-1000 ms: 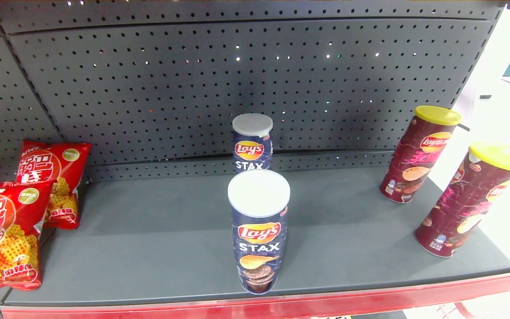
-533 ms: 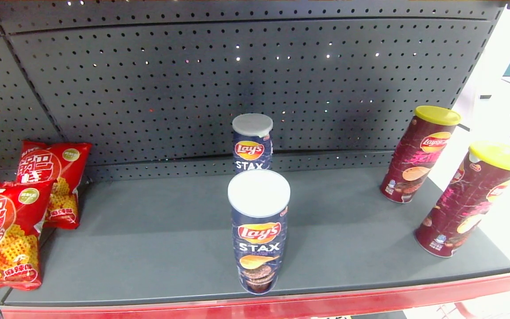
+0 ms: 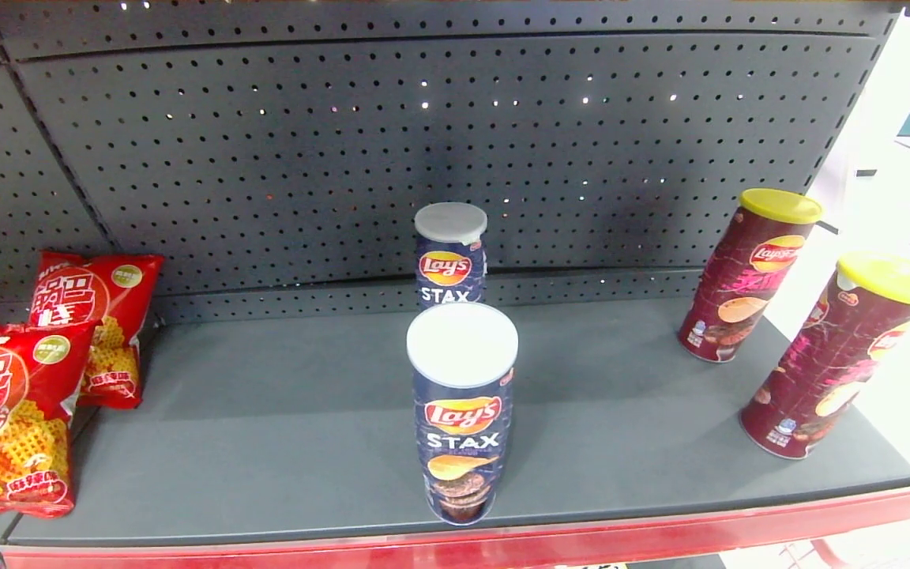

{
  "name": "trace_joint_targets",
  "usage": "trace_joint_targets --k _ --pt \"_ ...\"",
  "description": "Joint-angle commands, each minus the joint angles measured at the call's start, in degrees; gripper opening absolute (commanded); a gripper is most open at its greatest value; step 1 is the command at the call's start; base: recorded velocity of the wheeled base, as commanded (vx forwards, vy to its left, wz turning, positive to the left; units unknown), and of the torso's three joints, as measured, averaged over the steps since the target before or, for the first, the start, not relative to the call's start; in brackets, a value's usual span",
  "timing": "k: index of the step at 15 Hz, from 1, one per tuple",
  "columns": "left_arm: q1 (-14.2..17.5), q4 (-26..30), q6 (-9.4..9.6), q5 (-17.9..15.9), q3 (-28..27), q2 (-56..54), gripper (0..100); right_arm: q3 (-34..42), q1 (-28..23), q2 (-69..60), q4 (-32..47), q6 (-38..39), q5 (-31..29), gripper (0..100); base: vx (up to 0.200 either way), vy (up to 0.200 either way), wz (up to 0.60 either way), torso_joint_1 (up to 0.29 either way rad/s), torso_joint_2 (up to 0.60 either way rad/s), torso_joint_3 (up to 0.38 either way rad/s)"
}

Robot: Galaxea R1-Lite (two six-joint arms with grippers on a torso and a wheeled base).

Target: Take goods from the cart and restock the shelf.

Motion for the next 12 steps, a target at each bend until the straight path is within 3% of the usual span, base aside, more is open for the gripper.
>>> trace_joint_targets --k 1,5,8,11,12 --pt "0.01 0.0 -0.02 -0.01 0.01 0.02 100 -0.04 -0.05 -1.05 -0.1 1.02 -0.03 100 0.0 0.0 0.0 0.0 0.0 0.0" --pt "0.01 0.0 -0.02 -0.01 0.01 0.02 100 0.05 -0.05 -1.05 -0.37 5.06 -1.53 100 0.0 0.0 0.0 0.0 0.0 0.0" --pt "0.01 0.0 -0.02 -0.01 0.01 0.02 100 0.05 -0.4 0.36 -0.19 -1.88 1.9 100 0.0 0.0 0.0 0.0 0.0 0.0" --pt "0.01 0.0 -0.02 0.08 0.01 0.02 100 0.05 -0.14 -1.05 4.11 -1.35 -6.54 100 0.0 0.0 0.0 0.0 0.0 0.0" --pt "0.01 0.0 -0.02 -0.01 0.01 0.02 100 0.13 -0.05 -0.96 3.15 -2.85 -4.78 100 0.0 0.0 0.0 0.0 0.0 0.0"
